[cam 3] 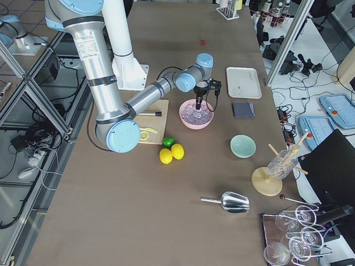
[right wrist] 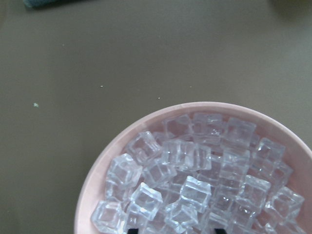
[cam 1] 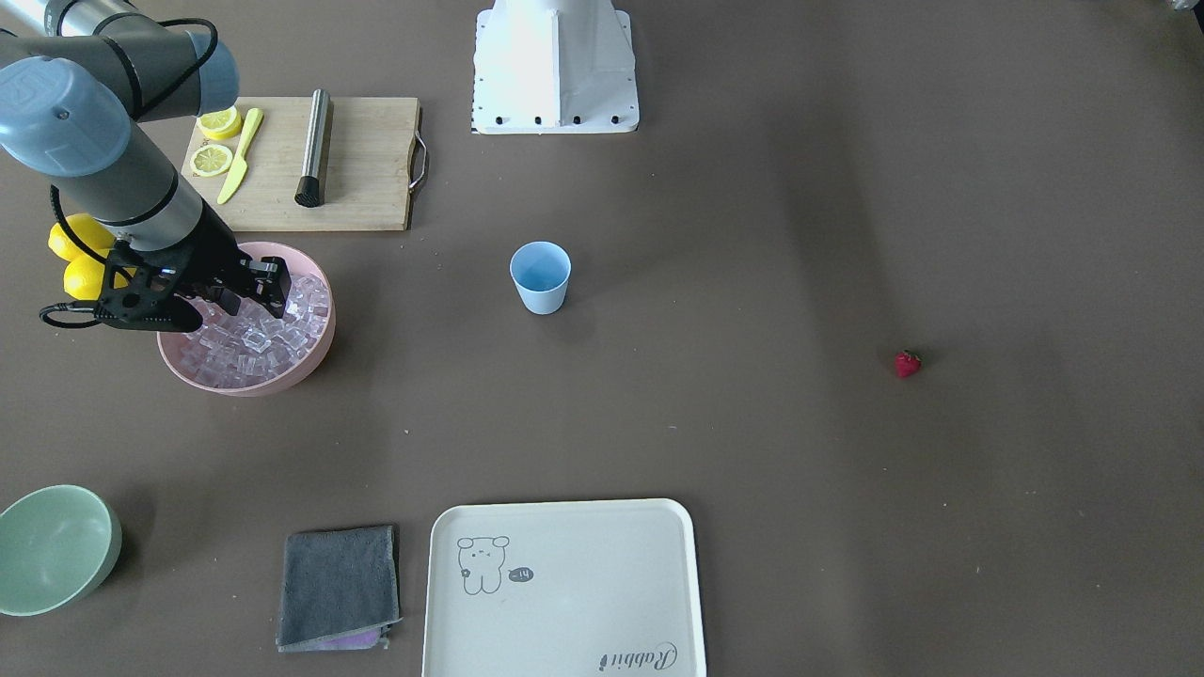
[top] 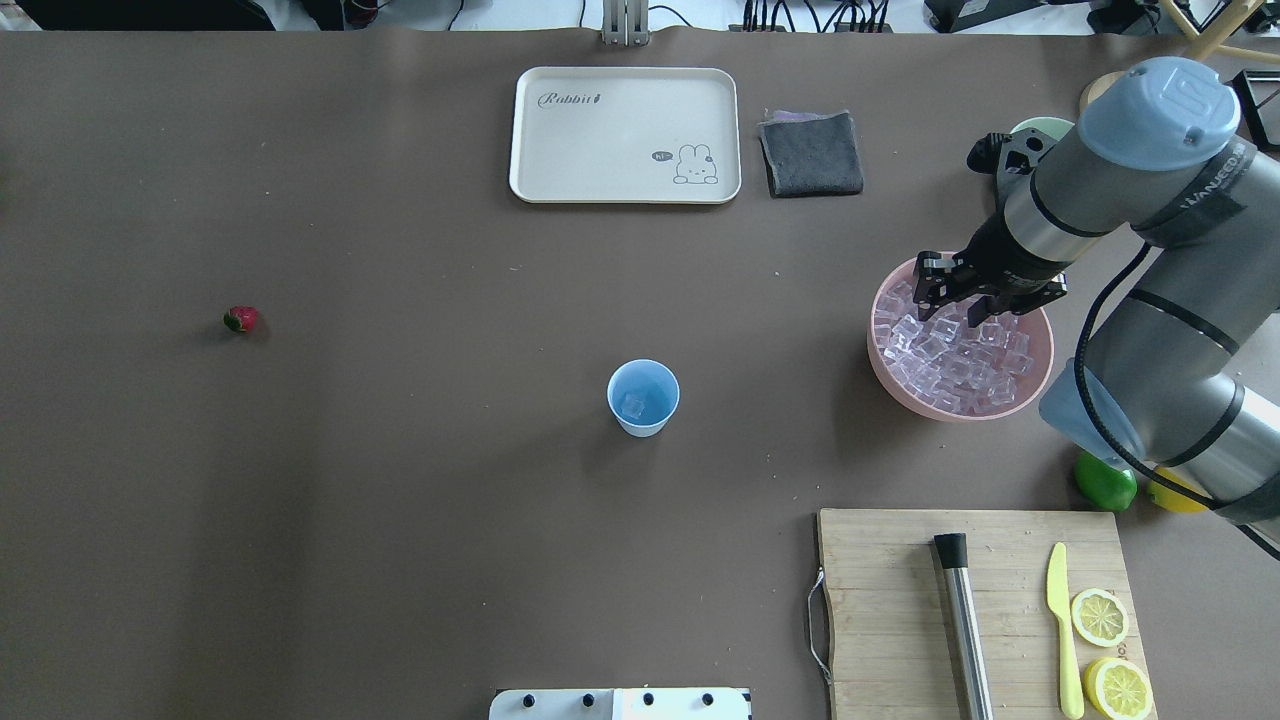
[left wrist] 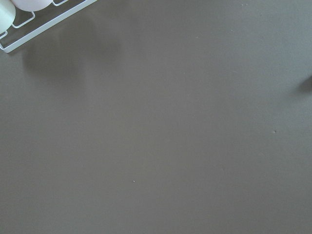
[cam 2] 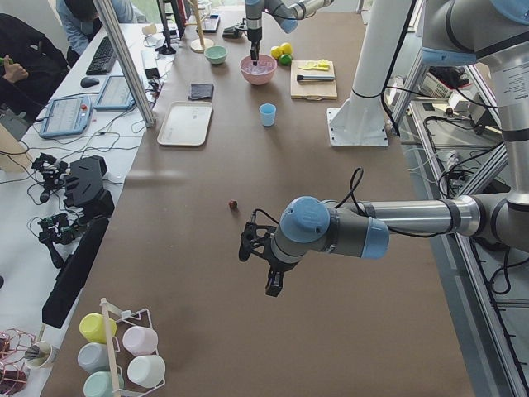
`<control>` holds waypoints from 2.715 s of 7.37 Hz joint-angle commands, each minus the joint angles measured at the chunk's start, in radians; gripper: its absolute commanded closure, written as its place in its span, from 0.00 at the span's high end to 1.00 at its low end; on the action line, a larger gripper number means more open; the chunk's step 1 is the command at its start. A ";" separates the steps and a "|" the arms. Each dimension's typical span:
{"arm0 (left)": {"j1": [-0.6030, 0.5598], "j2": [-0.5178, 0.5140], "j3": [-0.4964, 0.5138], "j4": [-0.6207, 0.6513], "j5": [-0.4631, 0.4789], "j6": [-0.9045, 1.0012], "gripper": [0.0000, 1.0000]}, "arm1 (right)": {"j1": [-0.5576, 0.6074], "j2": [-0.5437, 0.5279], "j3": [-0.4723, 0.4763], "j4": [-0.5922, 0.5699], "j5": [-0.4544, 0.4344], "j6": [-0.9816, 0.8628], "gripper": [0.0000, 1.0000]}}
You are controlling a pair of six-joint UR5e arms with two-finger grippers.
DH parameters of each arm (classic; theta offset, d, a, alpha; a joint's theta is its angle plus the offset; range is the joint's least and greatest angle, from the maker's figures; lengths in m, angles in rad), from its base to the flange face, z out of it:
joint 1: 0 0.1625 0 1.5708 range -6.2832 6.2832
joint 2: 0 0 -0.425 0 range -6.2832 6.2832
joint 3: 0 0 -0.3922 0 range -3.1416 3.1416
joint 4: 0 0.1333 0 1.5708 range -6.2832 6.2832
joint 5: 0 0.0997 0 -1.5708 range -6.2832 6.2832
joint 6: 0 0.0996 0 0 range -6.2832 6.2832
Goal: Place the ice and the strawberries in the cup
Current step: 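Move the right gripper back over the ice bowl, then lower the right gripper into the bowl and grasp another ice cube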
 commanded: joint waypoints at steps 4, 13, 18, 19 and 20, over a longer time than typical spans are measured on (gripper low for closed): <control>-0.002 -0.003 -0.001 -0.002 0.001 -0.002 0.98 | 0.026 -0.025 -0.012 0.001 -0.005 0.235 0.71; -0.009 0.000 -0.012 -0.032 0.001 -0.005 0.98 | -0.032 -0.082 -0.084 0.285 -0.019 0.447 0.68; -0.014 0.000 -0.012 -0.032 -0.001 -0.005 0.98 | -0.041 -0.068 -0.106 0.285 -0.031 0.444 0.59; -0.014 0.000 -0.014 -0.032 0.001 -0.005 0.98 | -0.041 -0.070 -0.114 0.285 -0.031 0.439 0.56; -0.018 0.000 -0.014 -0.032 -0.001 -0.005 0.98 | -0.041 -0.067 -0.115 0.285 -0.029 0.439 0.53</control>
